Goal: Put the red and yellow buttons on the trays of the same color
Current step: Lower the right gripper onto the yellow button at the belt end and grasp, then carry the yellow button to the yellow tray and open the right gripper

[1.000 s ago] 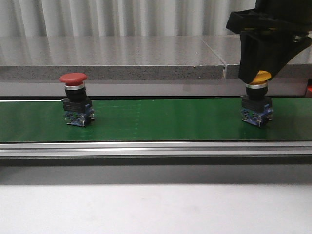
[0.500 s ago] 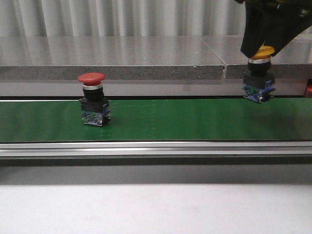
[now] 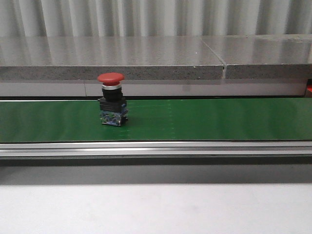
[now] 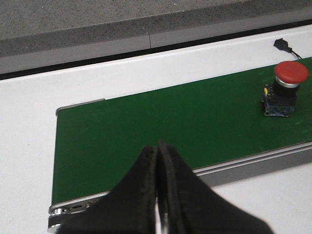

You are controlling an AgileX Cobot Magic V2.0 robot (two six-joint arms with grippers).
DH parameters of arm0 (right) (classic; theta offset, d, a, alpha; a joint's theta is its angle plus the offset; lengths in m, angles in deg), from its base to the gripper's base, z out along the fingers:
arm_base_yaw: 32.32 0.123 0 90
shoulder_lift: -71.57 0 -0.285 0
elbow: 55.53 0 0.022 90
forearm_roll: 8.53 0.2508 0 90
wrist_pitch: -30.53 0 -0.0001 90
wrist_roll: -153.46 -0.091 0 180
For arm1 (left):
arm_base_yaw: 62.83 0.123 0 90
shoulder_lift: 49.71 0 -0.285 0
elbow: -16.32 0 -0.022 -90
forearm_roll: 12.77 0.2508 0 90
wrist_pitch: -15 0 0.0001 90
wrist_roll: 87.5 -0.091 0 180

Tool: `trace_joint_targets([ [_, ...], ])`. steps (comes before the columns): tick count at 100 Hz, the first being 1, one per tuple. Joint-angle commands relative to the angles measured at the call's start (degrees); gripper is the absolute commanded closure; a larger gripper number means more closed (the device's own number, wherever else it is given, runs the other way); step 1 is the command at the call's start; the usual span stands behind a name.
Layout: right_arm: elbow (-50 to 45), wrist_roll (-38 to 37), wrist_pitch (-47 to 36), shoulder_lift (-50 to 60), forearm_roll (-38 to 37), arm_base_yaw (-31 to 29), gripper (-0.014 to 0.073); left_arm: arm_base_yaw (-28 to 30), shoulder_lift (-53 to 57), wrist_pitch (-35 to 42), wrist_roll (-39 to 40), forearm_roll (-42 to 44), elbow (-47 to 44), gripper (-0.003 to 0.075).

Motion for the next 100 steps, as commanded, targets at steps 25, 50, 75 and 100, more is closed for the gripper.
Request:
trace_joint_targets([
  [25, 0.2, -4.6, -1.3, 3.5, 0.0, -17.8, 0.0454, -0.3, 0.0, 3.8, 0.0, -0.5, 1.5, 0.0741],
  [50, 0.2, -5.8, -1.5, 3.5, 0.0, -29.9, 0.0454, -0.3, 0.0, 3.8, 0.0, -0.5, 1.5, 0.0741],
  [75, 0.2, -6.1, -2.1, 1.2, 0.0, -35.4, 0.0454, -0.3, 0.0, 3.8, 0.0, -0.5, 1.5, 0.0741],
  [100, 0.2, -6.1, -4.0, -4.2, -0.2, -35.5, 0.0454, -0.3, 0.0, 3.8, 0.0, -0.5, 1.5, 0.0741],
])
